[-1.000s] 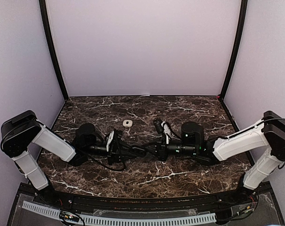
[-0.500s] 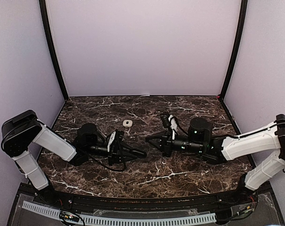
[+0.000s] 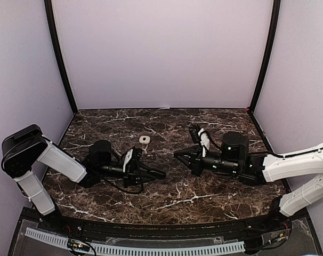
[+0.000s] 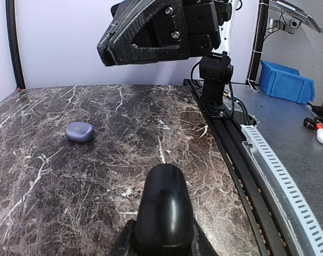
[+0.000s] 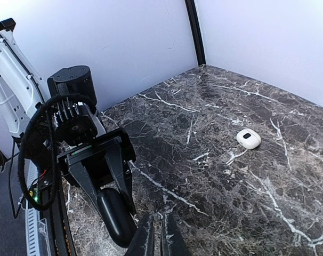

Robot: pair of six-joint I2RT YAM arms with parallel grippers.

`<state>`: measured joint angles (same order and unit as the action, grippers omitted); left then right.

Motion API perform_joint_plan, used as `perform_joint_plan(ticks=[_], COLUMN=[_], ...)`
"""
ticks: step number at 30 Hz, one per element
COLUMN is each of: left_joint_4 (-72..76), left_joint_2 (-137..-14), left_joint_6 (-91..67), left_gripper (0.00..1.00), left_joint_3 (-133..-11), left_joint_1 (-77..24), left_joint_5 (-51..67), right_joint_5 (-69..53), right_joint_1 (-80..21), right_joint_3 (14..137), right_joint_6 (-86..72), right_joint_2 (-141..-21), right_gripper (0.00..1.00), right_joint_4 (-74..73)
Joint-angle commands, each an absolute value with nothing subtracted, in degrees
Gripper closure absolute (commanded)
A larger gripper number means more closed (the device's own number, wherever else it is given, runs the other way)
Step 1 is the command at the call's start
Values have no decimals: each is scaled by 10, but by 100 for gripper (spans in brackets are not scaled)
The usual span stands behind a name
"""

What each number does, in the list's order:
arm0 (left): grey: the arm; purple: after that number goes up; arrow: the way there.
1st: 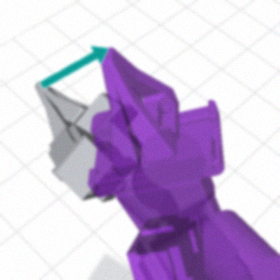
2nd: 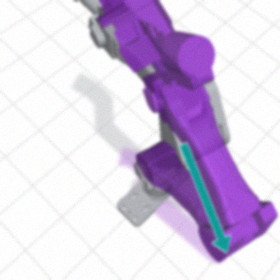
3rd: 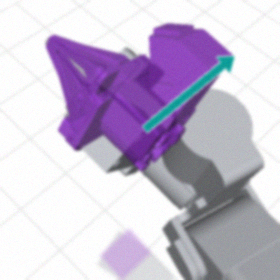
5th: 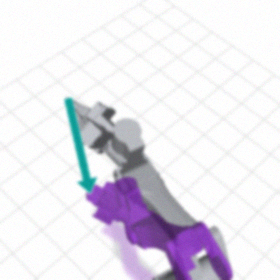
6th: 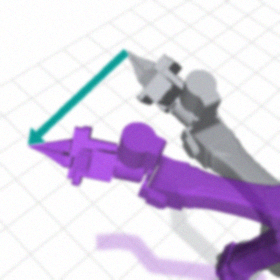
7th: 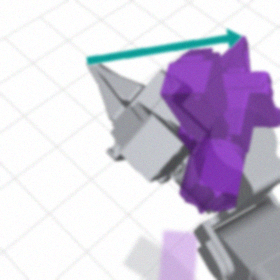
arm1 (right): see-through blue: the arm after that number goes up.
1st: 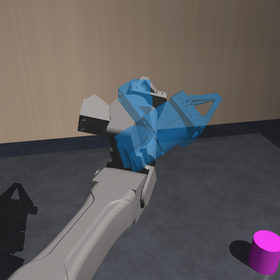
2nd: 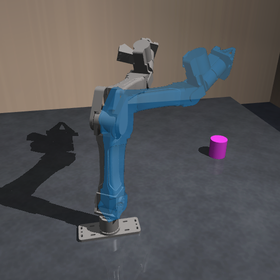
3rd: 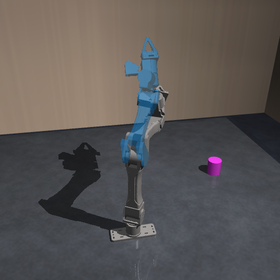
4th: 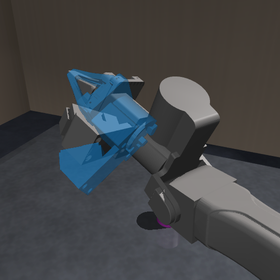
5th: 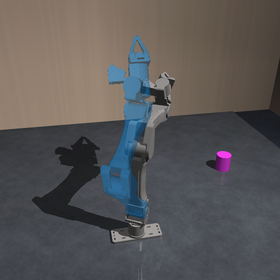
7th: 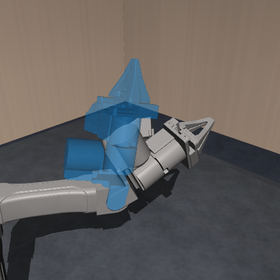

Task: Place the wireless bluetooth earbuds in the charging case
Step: Place the charging case with the earbuds at the center of the board.

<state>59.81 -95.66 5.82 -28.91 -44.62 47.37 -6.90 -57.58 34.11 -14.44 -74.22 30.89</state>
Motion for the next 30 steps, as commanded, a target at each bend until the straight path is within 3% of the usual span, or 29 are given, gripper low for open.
perform_joint_plan(ticks=[1, 6, 9, 13, 16, 23, 30], left_joint_4=[596, 596, 595, 591, 584, 541, 501], left_joint_2=[-940, -941, -941, -943, -947, -959, -971], left_joint_6=[61, 58, 57, 55, 50, -6, -183], left_gripper=[100, 100, 100, 100, 100, 100, 100], left_joint_3=[-302, -305, -305, -306, -310, -335, -364], left_joint_1=[-443, -442, -441, -440, -437, -412, -322], left_joint_5=[468, 466, 465, 464, 442, 420, 423], right_joint_5=[-42, -59, -69, -76, -66, -13, 23], right_joint_1=[-567, -557, -554, -548, -543, -525, -491], right_joint_3=[338, 337, 338, 337, 332, 329, 345], right_joint_6=[-116, -112, -110, -110, -112, -120, -120], right_joint_2=[-708, -698, -700, -701, -696, -699, -731], right_gripper=[92, 79, 56, 19, 4, 1, 1], right_joint_4=[280, 263, 260, 259, 261, 262, 266])
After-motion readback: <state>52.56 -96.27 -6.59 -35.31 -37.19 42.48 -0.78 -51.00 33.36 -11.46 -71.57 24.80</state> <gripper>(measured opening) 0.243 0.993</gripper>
